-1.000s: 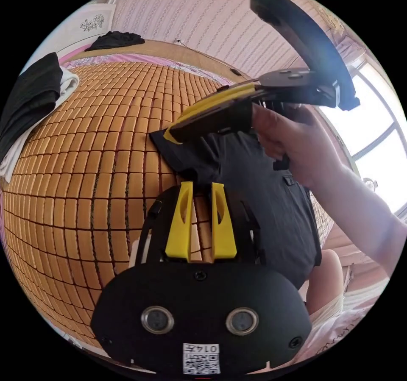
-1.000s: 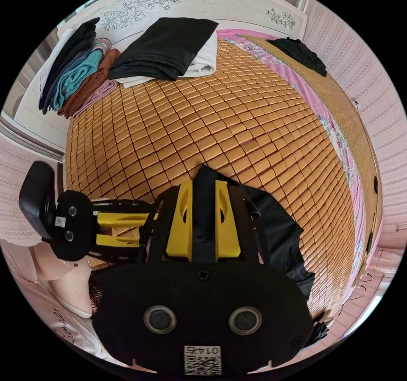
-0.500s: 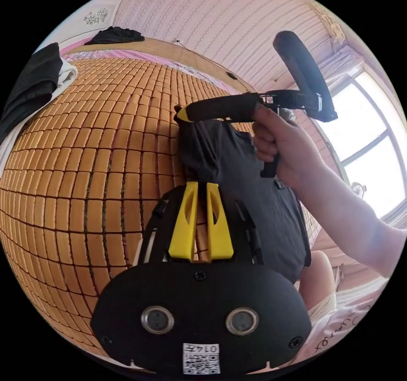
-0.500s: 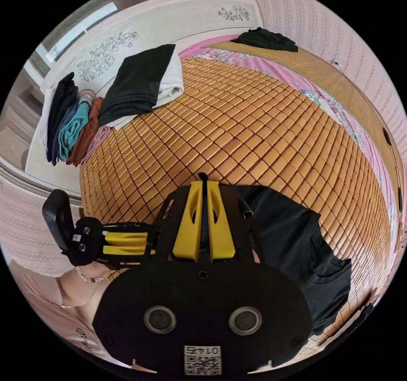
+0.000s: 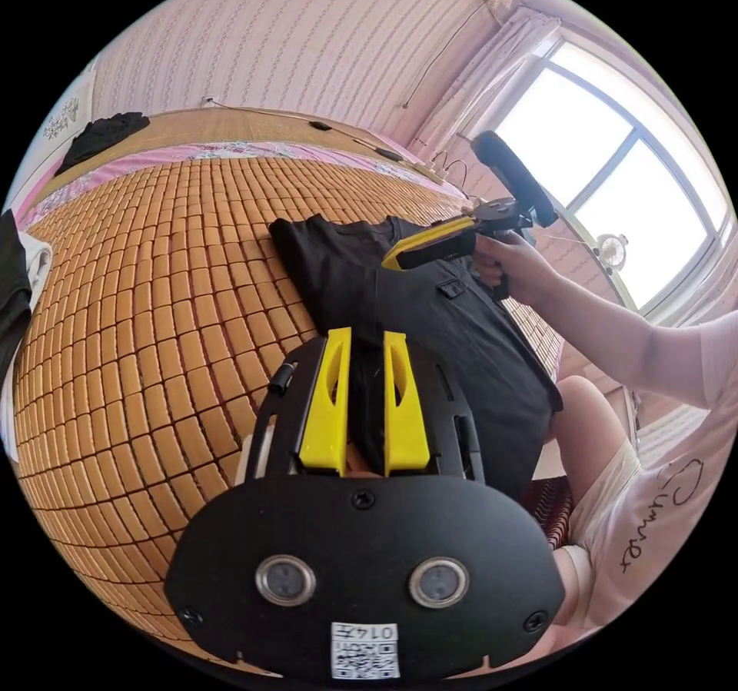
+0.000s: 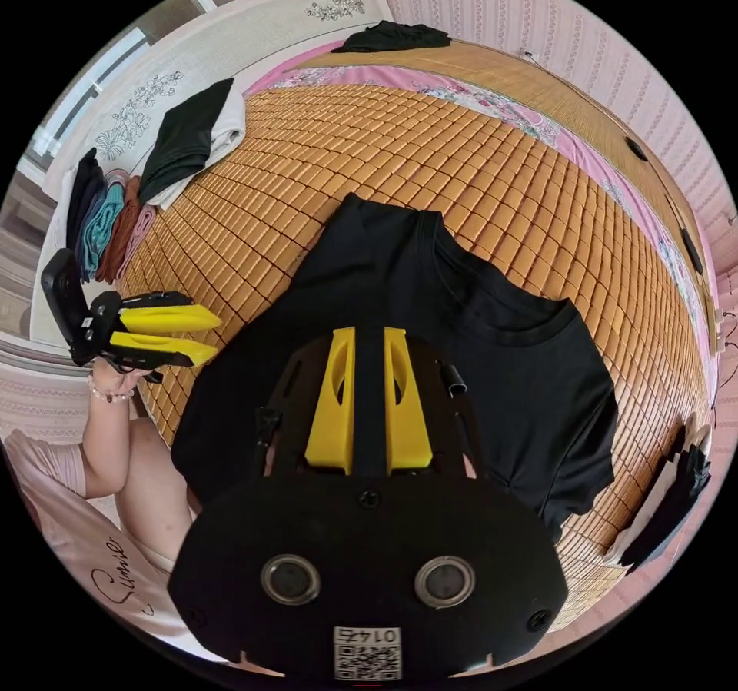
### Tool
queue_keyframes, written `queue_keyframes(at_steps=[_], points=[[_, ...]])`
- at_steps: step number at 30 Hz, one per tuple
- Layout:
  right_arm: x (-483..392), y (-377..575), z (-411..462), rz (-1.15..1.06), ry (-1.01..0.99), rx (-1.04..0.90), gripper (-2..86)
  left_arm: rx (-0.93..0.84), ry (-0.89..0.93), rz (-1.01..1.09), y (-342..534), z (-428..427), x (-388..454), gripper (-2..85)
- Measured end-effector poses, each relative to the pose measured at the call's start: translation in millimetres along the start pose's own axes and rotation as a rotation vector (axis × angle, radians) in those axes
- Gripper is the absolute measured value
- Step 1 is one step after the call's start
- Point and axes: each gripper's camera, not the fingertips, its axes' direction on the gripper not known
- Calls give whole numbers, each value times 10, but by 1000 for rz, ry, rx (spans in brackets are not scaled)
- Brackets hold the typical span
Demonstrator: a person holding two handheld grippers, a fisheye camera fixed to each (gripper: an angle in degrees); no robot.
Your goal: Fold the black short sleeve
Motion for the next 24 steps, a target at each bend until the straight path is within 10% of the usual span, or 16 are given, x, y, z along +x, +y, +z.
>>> queue_keyframes(at_steps=[14, 24], points=[[-169, -1094, 428, -47, 43, -24, 32, -124, -116, 1, -262, 29, 264, 43], [-25, -178, -124, -76, 114, 83, 9, -44, -54, 16, -557, -245, 576, 64]])
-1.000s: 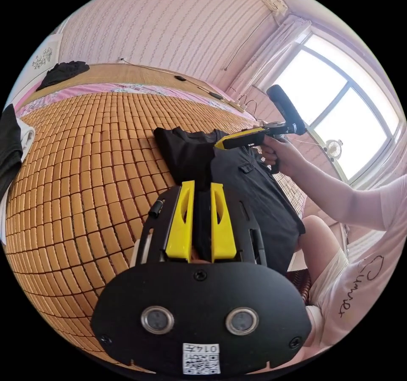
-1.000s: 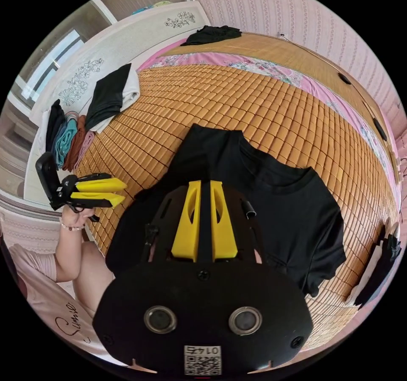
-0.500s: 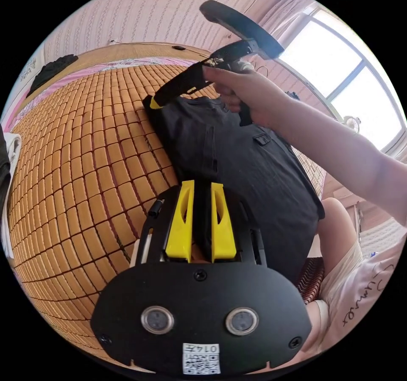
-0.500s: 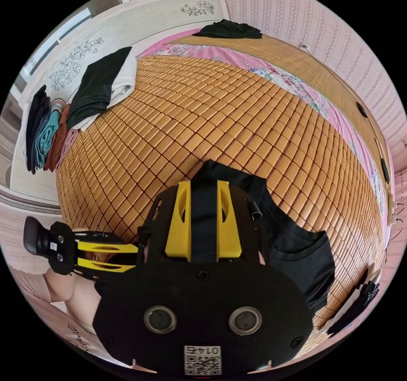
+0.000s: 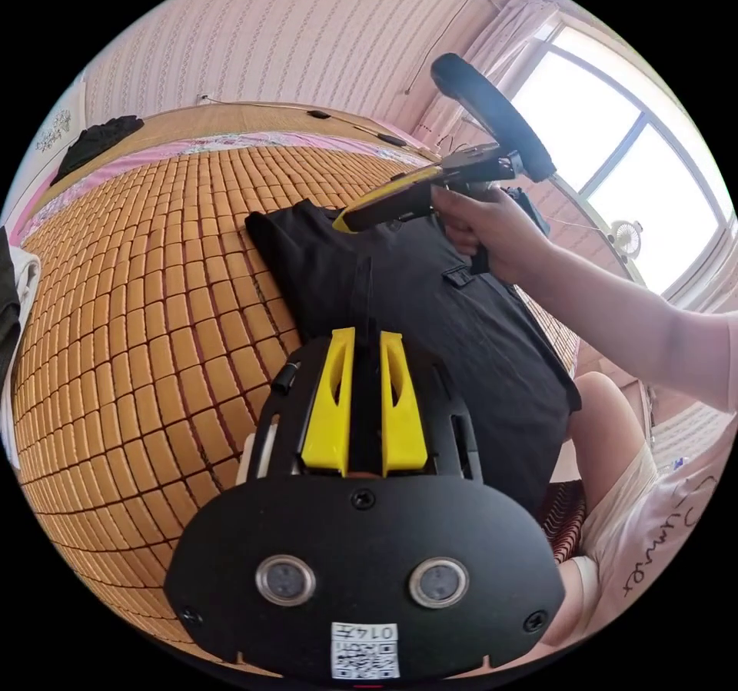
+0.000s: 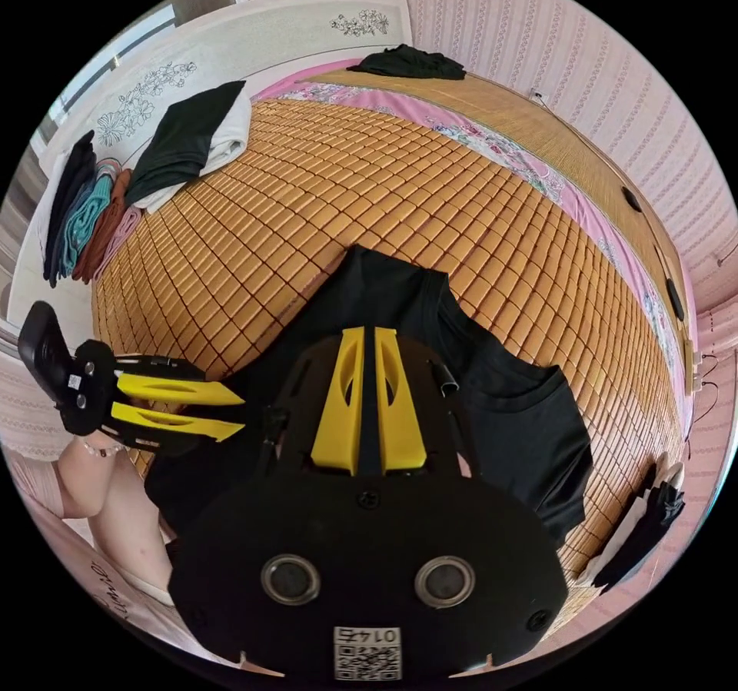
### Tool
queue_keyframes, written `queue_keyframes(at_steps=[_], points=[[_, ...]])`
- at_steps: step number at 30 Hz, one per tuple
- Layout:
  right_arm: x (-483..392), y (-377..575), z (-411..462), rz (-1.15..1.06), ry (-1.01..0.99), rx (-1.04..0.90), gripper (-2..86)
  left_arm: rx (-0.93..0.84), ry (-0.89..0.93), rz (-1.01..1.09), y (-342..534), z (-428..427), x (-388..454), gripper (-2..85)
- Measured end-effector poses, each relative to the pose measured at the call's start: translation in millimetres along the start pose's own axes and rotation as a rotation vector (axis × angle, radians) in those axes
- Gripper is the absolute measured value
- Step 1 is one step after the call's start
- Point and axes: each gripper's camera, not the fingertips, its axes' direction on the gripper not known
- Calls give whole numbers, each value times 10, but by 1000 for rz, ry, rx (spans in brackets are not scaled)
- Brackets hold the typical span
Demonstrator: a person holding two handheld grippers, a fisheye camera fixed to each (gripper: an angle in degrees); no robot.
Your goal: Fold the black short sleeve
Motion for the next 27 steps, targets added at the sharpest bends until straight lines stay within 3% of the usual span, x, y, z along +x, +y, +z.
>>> queue_keyframes(at_steps=[4, 9, 16, 21, 27], points=[[58, 343, 247, -5, 35, -131, -8, -53, -37, -4, -118, 52, 147, 63], [298, 616, -43, 87, -64, -12, -8, -40, -19, 27, -251, -290, 296, 64], [1080, 2115, -670, 310, -69, 110, 50, -46, -83, 159, -424, -616, 974, 56], [1690, 3106, -939, 491, 59, 136, 83, -67, -91, 308, -1054, -495, 1641, 44], [2115, 3640, -1028, 556, -10, 240, 88, -82, 5, 383, -2056, -134, 2177, 16]])
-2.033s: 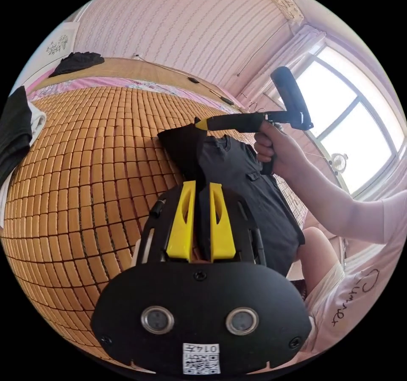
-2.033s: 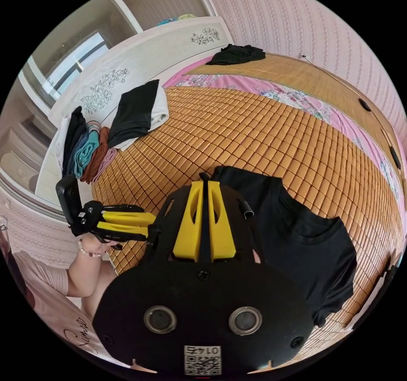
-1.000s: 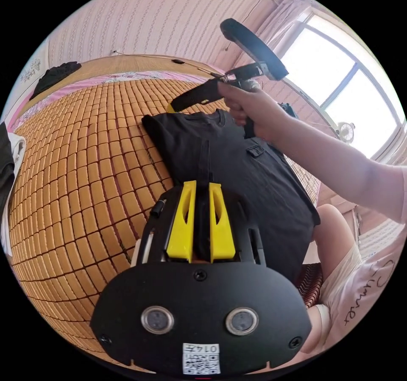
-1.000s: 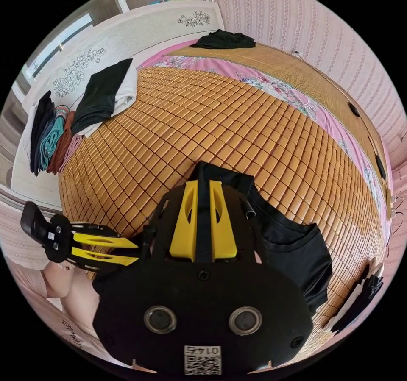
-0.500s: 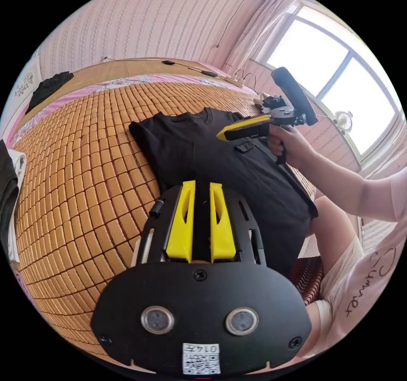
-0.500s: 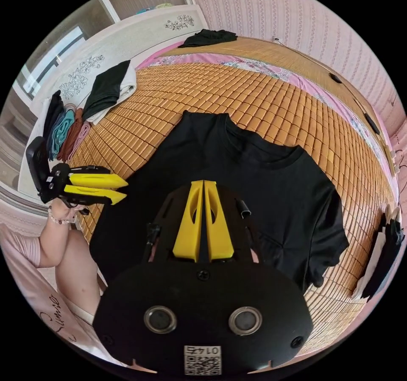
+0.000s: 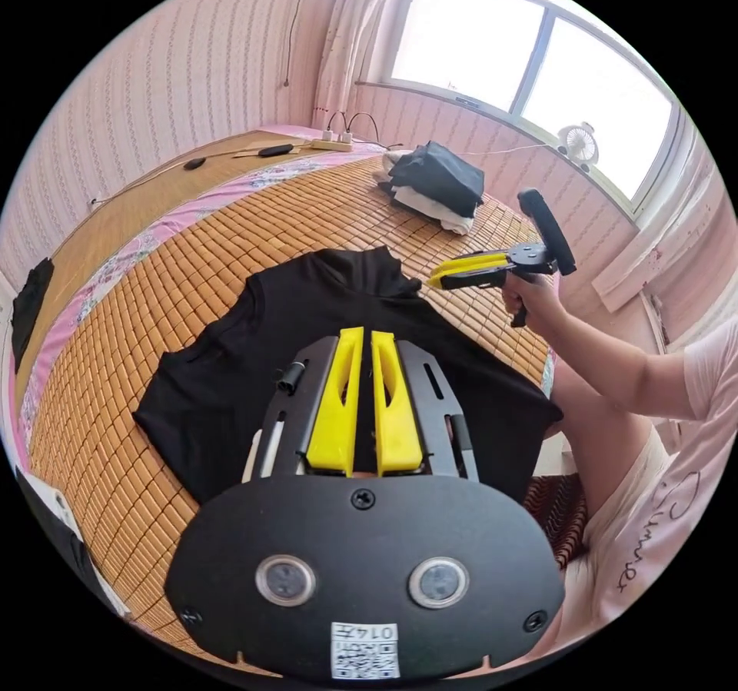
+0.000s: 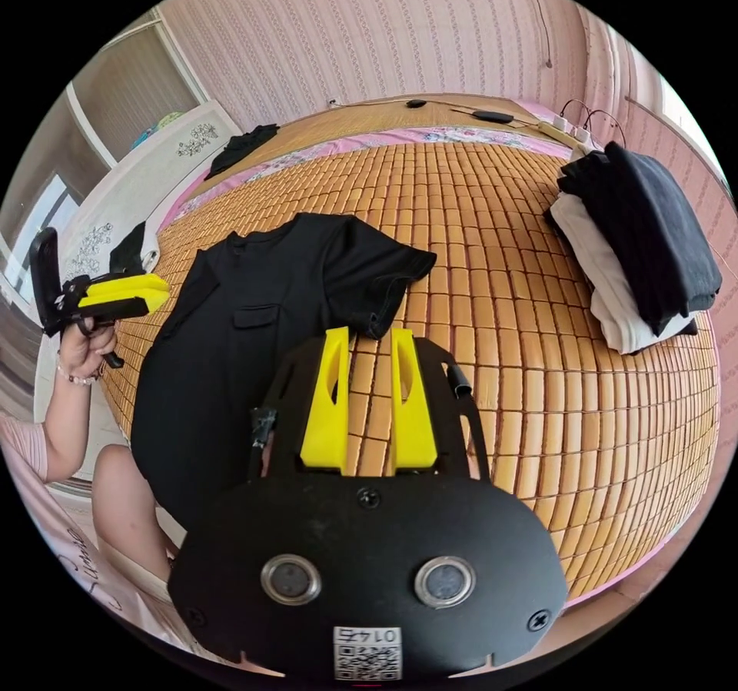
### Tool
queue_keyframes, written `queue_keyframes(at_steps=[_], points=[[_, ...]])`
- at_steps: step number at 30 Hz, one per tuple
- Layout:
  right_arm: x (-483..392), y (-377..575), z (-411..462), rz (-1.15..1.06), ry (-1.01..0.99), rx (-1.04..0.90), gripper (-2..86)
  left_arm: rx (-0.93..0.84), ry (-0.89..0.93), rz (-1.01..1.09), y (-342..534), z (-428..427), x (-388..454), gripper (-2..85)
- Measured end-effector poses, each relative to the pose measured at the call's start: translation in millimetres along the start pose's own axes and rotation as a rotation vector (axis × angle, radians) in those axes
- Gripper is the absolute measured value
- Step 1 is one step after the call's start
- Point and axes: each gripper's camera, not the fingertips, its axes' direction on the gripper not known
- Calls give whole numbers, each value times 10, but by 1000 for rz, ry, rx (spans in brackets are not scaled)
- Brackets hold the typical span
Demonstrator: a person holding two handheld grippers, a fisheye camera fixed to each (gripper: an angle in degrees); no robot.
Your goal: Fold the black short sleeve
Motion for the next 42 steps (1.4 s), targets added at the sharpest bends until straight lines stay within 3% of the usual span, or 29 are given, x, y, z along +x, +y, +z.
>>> queue_keyframes(at_steps=[10, 16, 21, 26, 34, 39, 42], points=[[339, 127, 14, -36, -108, 1, 94, -81, 77, 46, -1432, 731, 105, 37], [457, 143, -59, -38, -102, 32, 70, -162, 48, 45, -2015, 1254, 248, 7], [569, 181, -34, -21, -161, 20, 23, -276, 30, 29, -2237, 1678, 365, 62], [597, 229, -62, -37, -152, 10, 6, -356, -27, 23, -2142, 1887, 355, 39], [527, 251, -151, -72, -129, 14, 4, -188, -16, -15, -1770, 1476, 178, -8], [172, 276, -395, -320, -232, 95, 11, 30, -56, -105, -720, 342, -216, 5], [-58, 309, -369, -476, -390, 36, 27, -35, -68, -230, 8, 143, -496, 52]])
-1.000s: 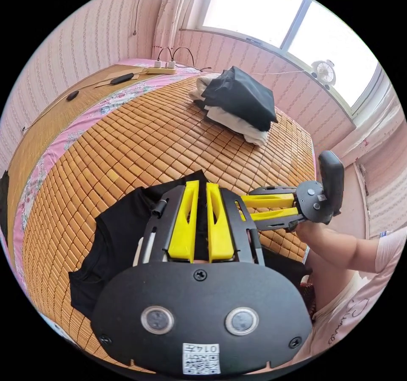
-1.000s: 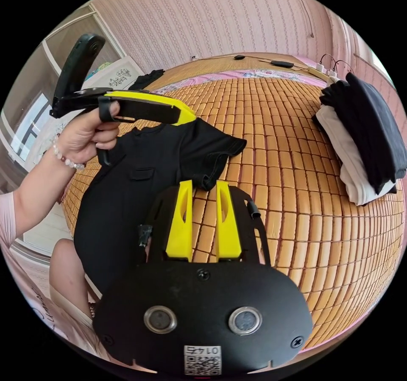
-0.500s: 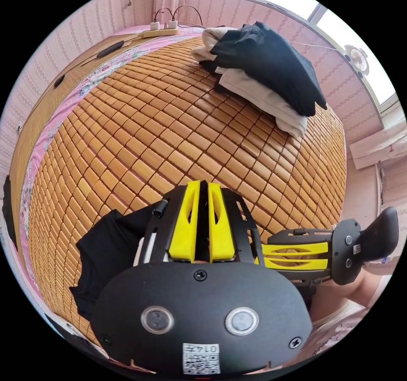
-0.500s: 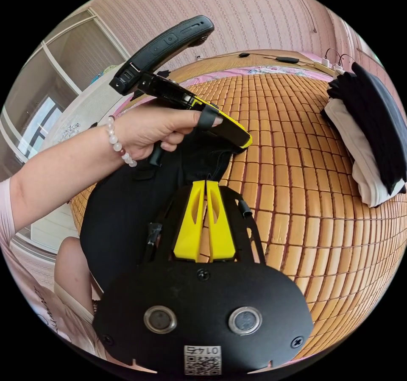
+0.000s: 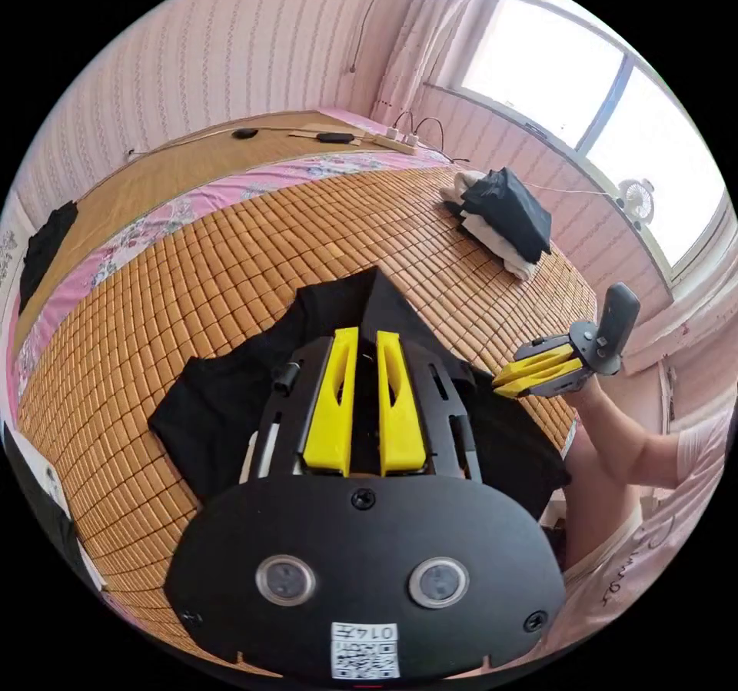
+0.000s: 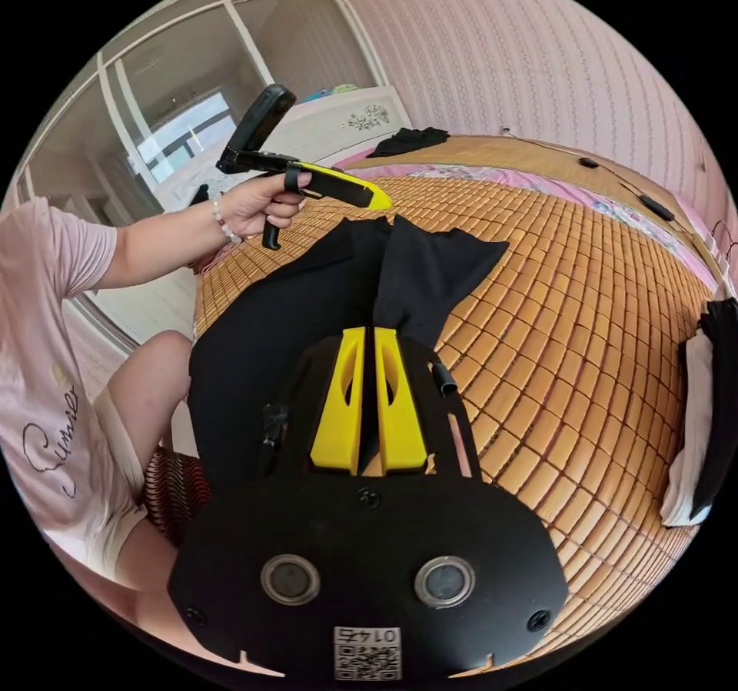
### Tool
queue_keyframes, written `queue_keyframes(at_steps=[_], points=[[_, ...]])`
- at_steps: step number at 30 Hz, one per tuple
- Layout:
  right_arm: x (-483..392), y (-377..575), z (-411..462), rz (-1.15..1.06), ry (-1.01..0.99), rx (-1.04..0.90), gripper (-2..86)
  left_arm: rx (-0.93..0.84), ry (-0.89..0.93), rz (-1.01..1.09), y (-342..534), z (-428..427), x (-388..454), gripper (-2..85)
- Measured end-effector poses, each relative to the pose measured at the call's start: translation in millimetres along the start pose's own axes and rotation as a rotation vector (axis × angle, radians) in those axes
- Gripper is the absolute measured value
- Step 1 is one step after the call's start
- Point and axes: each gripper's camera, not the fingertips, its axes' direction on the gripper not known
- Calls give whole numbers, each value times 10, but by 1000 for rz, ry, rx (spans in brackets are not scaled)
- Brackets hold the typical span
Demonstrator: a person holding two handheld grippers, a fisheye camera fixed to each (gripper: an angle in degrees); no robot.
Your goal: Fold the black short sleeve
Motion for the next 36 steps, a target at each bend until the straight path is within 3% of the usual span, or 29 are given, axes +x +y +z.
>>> queue_keyframes(at_steps=[3, 13, 20, 23, 25, 30, 36], points=[[-60, -23, 81, 19, -1, -35, 57, -18, -17, -98, 610, -116, -335, 63], [464, -935, 536, 211, 346, -160, 140, 172, -194, -415, 2093, -294, -1482, 45], [802, -1492, 1075, 265, 316, -252, 115, 170, 43, -545, 2276, 329, -2035, 106], [812, -1572, 1155, 275, 328, -269, 24, 91, 63, -497, 2191, 588, -2061, 20], [841, -1607, 1101, 303, 327, -251, 10, 20, 20, -474, 2136, 686, -2063, -1], [807, -1762, 571, 386, 242, -88, 0, 203, 110, -512, 2215, 270, -1998, -9], [183, -1758, -140, 367, 247, -14, -3, 280, 132, -404, 2669, -457, -1320, -10]])
